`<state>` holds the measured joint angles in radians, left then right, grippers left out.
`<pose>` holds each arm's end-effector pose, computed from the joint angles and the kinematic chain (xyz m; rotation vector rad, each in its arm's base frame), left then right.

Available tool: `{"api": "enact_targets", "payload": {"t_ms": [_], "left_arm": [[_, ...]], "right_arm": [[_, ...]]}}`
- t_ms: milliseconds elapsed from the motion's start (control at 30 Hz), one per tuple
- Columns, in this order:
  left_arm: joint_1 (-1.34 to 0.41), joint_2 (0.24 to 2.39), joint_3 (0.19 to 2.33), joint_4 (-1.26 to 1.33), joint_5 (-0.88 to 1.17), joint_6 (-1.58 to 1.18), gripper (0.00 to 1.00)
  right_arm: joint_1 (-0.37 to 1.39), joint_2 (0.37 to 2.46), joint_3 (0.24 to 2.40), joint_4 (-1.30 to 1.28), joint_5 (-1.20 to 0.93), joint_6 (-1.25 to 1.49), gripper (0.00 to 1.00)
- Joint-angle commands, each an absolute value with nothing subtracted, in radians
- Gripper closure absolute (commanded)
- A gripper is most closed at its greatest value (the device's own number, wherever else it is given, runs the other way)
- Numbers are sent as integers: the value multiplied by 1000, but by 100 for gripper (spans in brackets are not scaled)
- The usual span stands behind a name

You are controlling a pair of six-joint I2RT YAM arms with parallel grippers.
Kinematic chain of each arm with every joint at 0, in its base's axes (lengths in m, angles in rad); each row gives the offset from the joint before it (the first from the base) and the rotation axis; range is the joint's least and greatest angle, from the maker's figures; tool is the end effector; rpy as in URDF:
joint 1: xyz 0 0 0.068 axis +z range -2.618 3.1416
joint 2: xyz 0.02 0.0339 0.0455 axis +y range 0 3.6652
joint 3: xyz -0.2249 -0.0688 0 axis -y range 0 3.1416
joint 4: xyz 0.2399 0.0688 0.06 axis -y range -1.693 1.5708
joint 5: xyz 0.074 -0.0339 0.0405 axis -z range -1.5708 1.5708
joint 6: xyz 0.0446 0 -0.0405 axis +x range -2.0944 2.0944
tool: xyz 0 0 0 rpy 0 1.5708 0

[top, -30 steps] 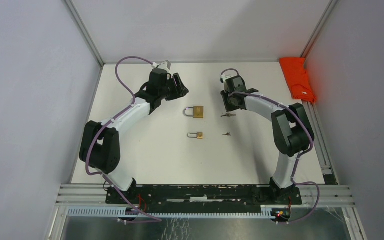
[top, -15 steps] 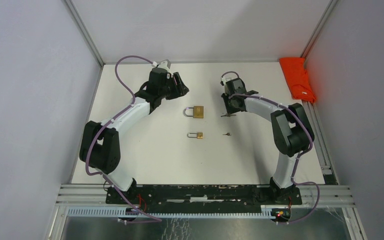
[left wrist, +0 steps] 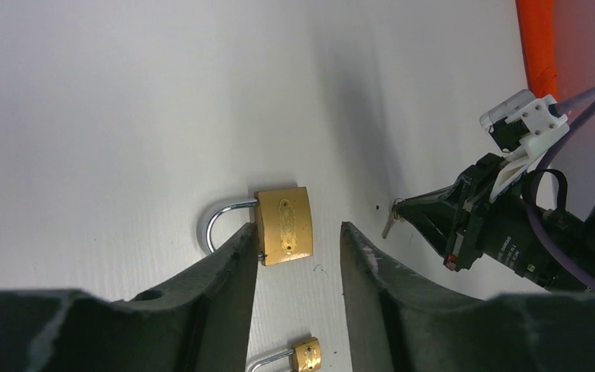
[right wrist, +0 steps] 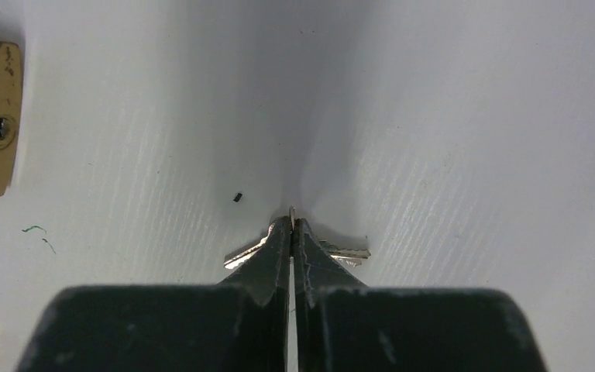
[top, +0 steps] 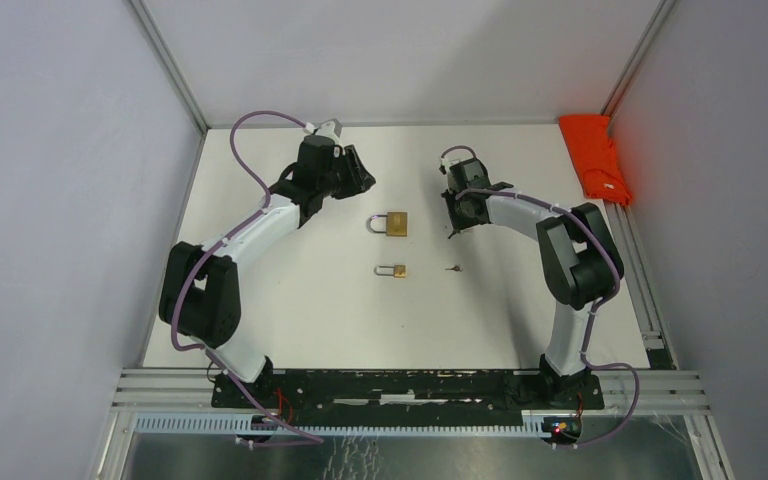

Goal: Unlock with the key
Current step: Pick up the key from the center of the board.

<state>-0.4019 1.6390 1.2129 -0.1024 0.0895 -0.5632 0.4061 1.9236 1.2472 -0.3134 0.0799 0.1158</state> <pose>0.3489 -0.1526 0.2336 -0.1192 2.1665 -0.6639 0.3573 0.1498 0.1221 -0.3398 2.5361 0.0985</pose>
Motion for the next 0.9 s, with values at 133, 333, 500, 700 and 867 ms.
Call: {"api": "enact_targets", "payload": {"t_ms": [133, 333, 500, 700, 867], "left_arm": [[-414, 1614, 1261, -22, 206, -520, 66], [-430, 1616, 1235, 91, 372, -505, 71], [-444, 1617, 1201, 204, 496, -506, 71], [-468, 1633, 1220, 255, 619, -434, 61], [-482, 1655, 1237, 334, 752, -428, 55]], "right_arm": [[412, 1826, 1247, -314, 108, 112, 100], [412, 1688, 1225, -329, 82, 116, 100], [412, 1569, 1219, -345, 40, 114, 100], [413, 1453, 1232, -379, -29, 107, 100], [416, 1373, 1232, -386, -112, 109, 100]]}}
